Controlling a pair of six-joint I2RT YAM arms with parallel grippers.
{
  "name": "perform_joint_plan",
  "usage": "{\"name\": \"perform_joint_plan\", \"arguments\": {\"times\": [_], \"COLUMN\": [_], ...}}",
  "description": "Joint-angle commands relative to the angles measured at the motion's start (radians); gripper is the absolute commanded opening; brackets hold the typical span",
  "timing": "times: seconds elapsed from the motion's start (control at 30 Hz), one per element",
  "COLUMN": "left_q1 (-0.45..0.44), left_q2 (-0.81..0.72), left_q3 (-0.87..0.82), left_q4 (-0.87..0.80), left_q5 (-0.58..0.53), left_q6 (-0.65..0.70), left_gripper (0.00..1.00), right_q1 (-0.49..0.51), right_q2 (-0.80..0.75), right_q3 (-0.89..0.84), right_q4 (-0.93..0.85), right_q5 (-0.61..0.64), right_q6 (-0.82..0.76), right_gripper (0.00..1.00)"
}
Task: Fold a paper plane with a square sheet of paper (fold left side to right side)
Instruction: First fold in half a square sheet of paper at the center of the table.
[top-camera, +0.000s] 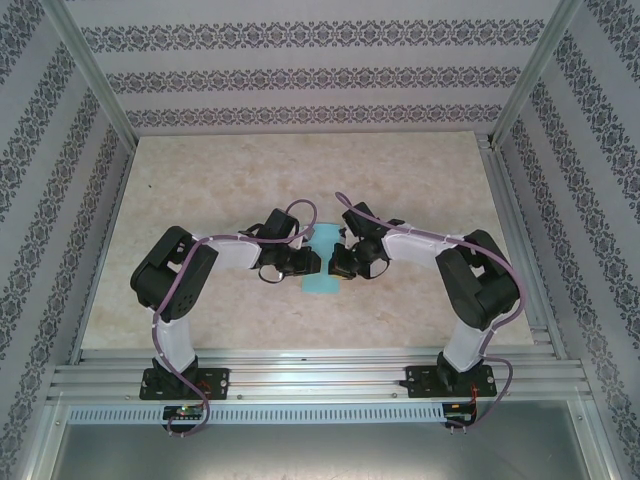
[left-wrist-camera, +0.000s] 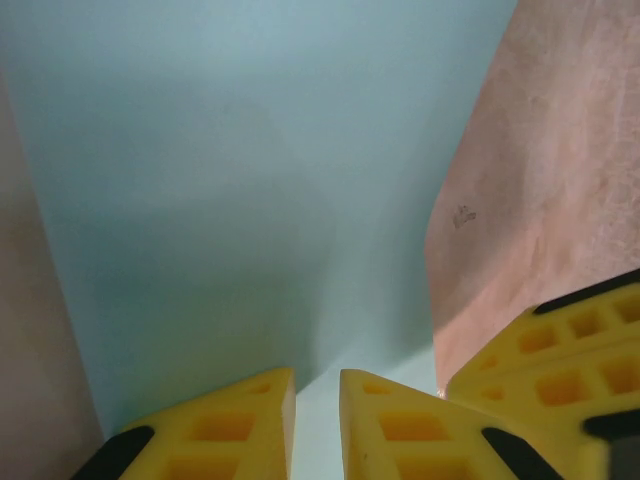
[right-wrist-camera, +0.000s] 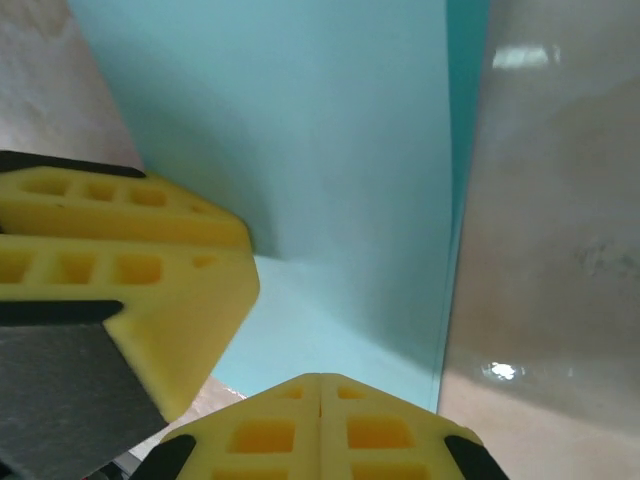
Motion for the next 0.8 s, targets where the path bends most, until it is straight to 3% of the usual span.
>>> {"name": "perform_joint_plan", "arguments": {"times": [0.0,0.37,0.77], "left_q1": [-0.021,-0.022,-0.011], "left_q2": [0.035,0.028,0.05], "left_q3": [-0.032,-0.023,0.1], "left_q4": [-0.065,-0.068,-0.153], "left_q5": [-0.07,-0.085,-0.12], "left_q6": [0.004,-0.013,0.022], "left_gripper": [0.19,0.18,0.23], "right_q1": [0.02,0.074,0.075], "right_q2": [-0.003,0.049,0.088], "right_q3": [-0.014,-0.096,-0.113], "right_q4": [0.106,0.122,0.005], "right_q5": [-0.009,0.028,0.11], "right_q6": [0.072,0.099,0.023], "right_gripper": [0.05,0.05,0.05]}}
